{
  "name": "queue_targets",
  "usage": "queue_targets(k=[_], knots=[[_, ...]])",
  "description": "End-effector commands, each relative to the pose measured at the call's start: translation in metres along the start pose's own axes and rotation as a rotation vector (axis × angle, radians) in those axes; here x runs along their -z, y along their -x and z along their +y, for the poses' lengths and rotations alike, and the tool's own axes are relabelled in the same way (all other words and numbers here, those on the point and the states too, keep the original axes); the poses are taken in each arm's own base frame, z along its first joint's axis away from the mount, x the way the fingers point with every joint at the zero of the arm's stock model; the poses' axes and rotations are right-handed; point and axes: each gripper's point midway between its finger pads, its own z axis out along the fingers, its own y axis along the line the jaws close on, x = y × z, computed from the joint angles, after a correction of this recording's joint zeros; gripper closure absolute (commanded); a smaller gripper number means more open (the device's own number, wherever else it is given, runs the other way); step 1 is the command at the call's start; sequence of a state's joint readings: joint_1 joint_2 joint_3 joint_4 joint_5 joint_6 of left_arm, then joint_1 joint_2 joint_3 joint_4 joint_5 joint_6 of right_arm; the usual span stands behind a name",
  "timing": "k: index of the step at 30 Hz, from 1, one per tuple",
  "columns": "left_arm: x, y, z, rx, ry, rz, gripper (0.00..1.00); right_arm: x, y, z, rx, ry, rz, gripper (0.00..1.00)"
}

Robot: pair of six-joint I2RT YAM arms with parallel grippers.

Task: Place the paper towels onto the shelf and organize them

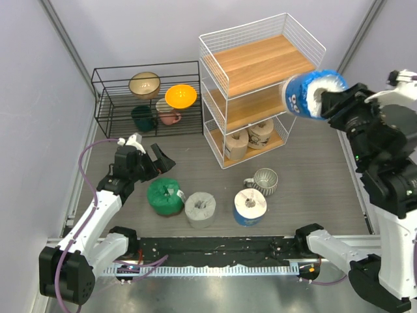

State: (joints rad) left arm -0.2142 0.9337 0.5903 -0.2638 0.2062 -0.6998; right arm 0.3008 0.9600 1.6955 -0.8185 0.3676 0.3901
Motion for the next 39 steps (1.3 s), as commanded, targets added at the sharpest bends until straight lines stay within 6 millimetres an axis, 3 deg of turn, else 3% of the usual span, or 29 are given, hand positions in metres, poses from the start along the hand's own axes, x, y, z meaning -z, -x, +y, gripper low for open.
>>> queue_targets(k=[1, 2, 4, 5, 6, 7, 8, 10, 11, 16, 22, 39], knots=[[-0.001, 0.007, -0.010, -0.010, -0.047, -0.025, 0.00, -0.003, 0.056, 0.018, -0.040, 0.023, -0.140, 0.77], [-0.002, 0.006, -0.010, -0.009, -0.045, -0.021, 0.00, -0.005, 0.067, 0.023, -0.036, 0.029, -0.161, 0.78], [-0.001, 0.007, -0.011, -0.011, -0.047, -0.022, 0.00, -0.034, 0.064, 0.032, -0.014, 0.010, -0.136, 0.78], [-0.001, 0.007, -0.012, -0.011, -0.049, -0.022, 0.00, -0.034, 0.081, 0.039, -0.009, 0.025, -0.169, 0.78], [-0.001, 0.008, -0.011, -0.011, -0.045, -0.027, 0.00, -0.040, 0.084, 0.044, -0.005, 0.030, -0.170, 0.78], [0.000, 0.007, -0.011, -0.010, -0.047, -0.022, 0.00, -0.064, 0.075, 0.051, 0.016, 0.021, -0.138, 0.78], [0.000, 0.007, -0.011, -0.010, -0.047, -0.024, 0.00, -0.061, 0.092, 0.056, 0.009, 0.037, -0.175, 0.78], [0.000, 0.007, -0.011, -0.012, -0.049, -0.024, 0.00, -0.084, 0.090, 0.066, 0.020, 0.038, -0.164, 0.78], [0.000, 0.007, -0.010, -0.010, -0.046, -0.025, 0.00, -0.083, 0.102, 0.073, 0.009, 0.059, -0.191, 0.77], [0.001, 0.007, -0.012, -0.013, -0.053, -0.027, 0.00, -0.110, 0.104, 0.086, 0.000, 0.069, -0.196, 0.77], [0.002, 0.009, -0.013, -0.013, -0.053, -0.032, 0.00, -0.124, 0.096, 0.090, 0.000, 0.071, -0.186, 0.77], [0.001, 0.008, -0.012, -0.012, -0.053, -0.030, 0.00, -0.137, 0.082, 0.086, 0.022, 0.047, -0.155, 0.74]])
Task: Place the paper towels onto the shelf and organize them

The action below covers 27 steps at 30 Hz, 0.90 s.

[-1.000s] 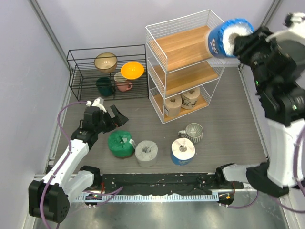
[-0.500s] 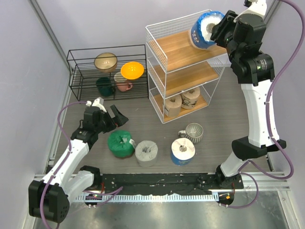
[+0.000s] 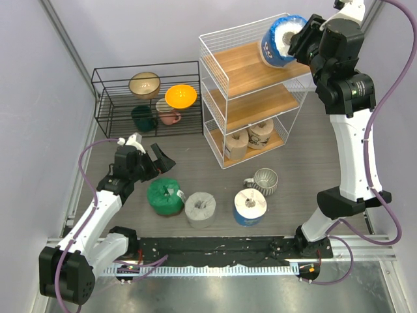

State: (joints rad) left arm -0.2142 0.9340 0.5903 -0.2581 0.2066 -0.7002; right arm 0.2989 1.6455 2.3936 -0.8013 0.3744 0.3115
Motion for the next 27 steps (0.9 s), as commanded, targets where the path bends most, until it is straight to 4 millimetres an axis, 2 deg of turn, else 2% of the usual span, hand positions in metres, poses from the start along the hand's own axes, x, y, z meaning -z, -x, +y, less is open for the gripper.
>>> queue_targets(k=[1, 3, 7, 13, 22, 27], knots=[[0.001, 0.007, -0.011, -0.011, -0.049, -0.025, 0.00, 0.015, 0.041, 0.007, -0.044, 0.041, -0.126, 0.73], [0.001, 0.007, -0.010, -0.010, -0.045, -0.028, 0.00, 0.013, 0.040, 0.006, -0.044, 0.037, -0.126, 0.71], [0.000, 0.006, -0.010, -0.010, -0.045, -0.026, 0.00, 0.012, 0.041, 0.005, -0.043, 0.034, -0.130, 0.59], [0.000, 0.006, -0.010, -0.008, -0.045, -0.024, 0.00, 0.010, 0.040, 0.004, -0.042, 0.033, -0.127, 0.47], [0.001, 0.005, -0.009, -0.006, -0.043, -0.027, 0.00, 0.003, 0.035, 0.007, -0.047, 0.044, -0.120, 0.36], [0.000, 0.005, -0.009, -0.006, -0.047, -0.025, 0.00, 0.010, 0.046, 0.009, -0.057, 0.071, -0.164, 0.32]])
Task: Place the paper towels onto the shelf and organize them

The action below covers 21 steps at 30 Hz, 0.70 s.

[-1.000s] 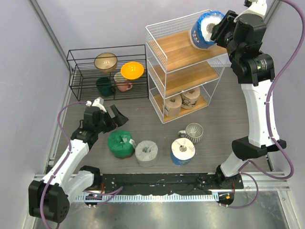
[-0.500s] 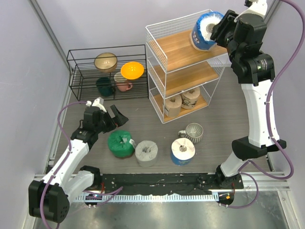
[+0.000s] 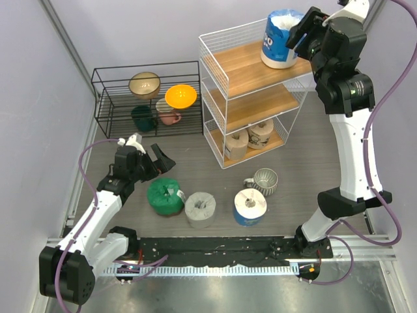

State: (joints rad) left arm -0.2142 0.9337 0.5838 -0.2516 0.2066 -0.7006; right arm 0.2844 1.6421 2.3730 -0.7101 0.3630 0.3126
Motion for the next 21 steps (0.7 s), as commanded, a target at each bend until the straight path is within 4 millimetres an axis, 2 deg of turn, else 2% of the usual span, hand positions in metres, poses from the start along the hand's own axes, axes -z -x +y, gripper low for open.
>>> queue_targets(k=[1, 3, 4, 5, 6, 7, 8, 9, 13, 14, 15, 16, 17, 20, 21], knots=[[0.001, 0.006, -0.010, -0.006, -0.047, -0.024, 0.00, 0.012, 0.021, 0.006, -0.022, 0.057, -0.080, 0.30], [0.001, 0.006, -0.010, -0.006, -0.047, -0.024, 0.00, 0.038, 0.051, 0.013, -0.053, 0.129, -0.182, 0.30], [0.001, 0.006, -0.010, -0.006, -0.045, -0.025, 0.00, 0.036, 0.034, 0.011, -0.034, 0.140, -0.159, 0.30], [0.001, 0.006, -0.010, -0.006, -0.046, -0.026, 0.00, 0.044, 0.038, 0.013, -0.036, 0.169, -0.179, 0.30], [0.001, 0.006, -0.010, -0.006, -0.044, -0.026, 0.00, 0.072, 0.062, 0.017, -0.057, 0.226, -0.253, 0.30], [0.001, 0.007, -0.010, -0.006, -0.045, -0.031, 0.00, 0.074, 0.048, 0.020, -0.048, 0.264, -0.226, 0.30], [0.001, 0.007, -0.010, -0.006, -0.044, -0.030, 0.00, 0.084, 0.050, 0.020, -0.055, 0.285, -0.234, 0.29], [0.000, 0.006, -0.010, -0.006, -0.044, -0.028, 0.00, 0.104, 0.061, 0.019, -0.070, 0.309, -0.265, 0.29], [0.000, 0.007, -0.010, -0.006, -0.045, -0.027, 0.00, 0.128, 0.022, 0.009, -0.112, 0.334, -0.152, 0.27], [0.000, 0.007, -0.010, -0.006, -0.046, -0.026, 0.00, 0.129, -0.002, 0.003, -0.136, 0.310, -0.062, 0.26], [0.000, 0.006, -0.010, -0.005, -0.046, -0.026, 0.00, 0.132, -0.017, 0.000, -0.142, 0.307, -0.007, 0.25], [-0.001, 0.007, -0.010, -0.005, -0.047, -0.027, 0.00, 0.134, -0.043, -0.003, -0.138, 0.307, 0.071, 0.25], [0.000, 0.007, -0.011, -0.005, -0.052, -0.026, 0.00, 0.143, -0.071, 0.002, -0.150, 0.350, 0.186, 0.25], [-0.001, 0.005, -0.013, -0.002, -0.062, -0.016, 0.00, 0.162, -0.136, 0.002, -0.193, 0.399, 0.405, 0.25], [-0.001, 0.006, -0.014, -0.001, -0.067, -0.018, 0.00, 0.164, -0.165, -0.004, -0.229, 0.373, 0.492, 0.25]])
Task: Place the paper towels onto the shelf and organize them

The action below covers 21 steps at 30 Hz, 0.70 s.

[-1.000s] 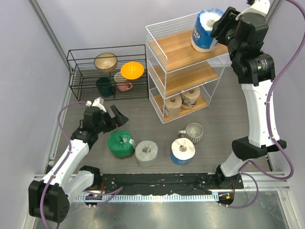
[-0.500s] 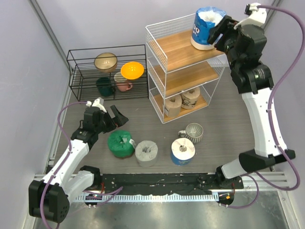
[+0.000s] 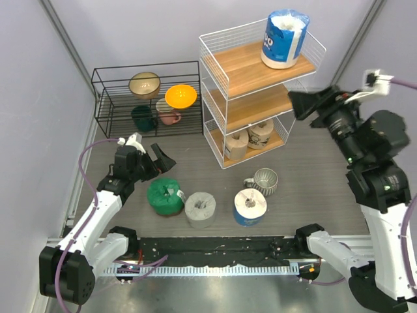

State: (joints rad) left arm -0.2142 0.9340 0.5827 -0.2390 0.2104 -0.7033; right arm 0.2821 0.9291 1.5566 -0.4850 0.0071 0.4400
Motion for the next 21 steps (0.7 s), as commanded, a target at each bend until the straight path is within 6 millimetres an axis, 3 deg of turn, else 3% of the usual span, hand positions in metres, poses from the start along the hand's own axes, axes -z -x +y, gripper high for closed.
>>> queue_targets(k=[1, 2, 3, 6, 7, 12, 21], knots=[[-0.001, 0.004, -0.012, -0.001, -0.059, -0.010, 0.00, 0.009, -0.146, -0.023, -0.198, -0.026, 0.485, 0.25], [-0.002, 0.004, -0.012, -0.001, -0.060, -0.009, 0.00, 0.020, -0.161, -0.024, -0.225, -0.025, 0.530, 0.24], [-0.003, 0.004, -0.013, -0.002, -0.061, -0.008, 0.00, 0.030, -0.194, -0.039, -0.265, -0.075, 0.605, 0.24], [-0.004, 0.003, -0.011, 0.002, -0.058, -0.010, 0.00, 0.061, -0.230, -0.064, -0.286, -0.179, 0.675, 0.23], [-0.005, 0.003, -0.010, 0.003, -0.056, -0.010, 0.00, 0.072, -0.250, -0.075, -0.294, -0.226, 0.721, 0.23], [-0.007, 0.002, -0.011, 0.006, -0.058, 0.001, 0.00, 0.109, -0.285, -0.088, -0.318, -0.276, 0.822, 0.21], [-0.007, 0.001, -0.010, 0.008, -0.060, -0.002, 0.00, 0.137, -0.317, -0.081, -0.333, -0.197, 0.997, 0.20]])
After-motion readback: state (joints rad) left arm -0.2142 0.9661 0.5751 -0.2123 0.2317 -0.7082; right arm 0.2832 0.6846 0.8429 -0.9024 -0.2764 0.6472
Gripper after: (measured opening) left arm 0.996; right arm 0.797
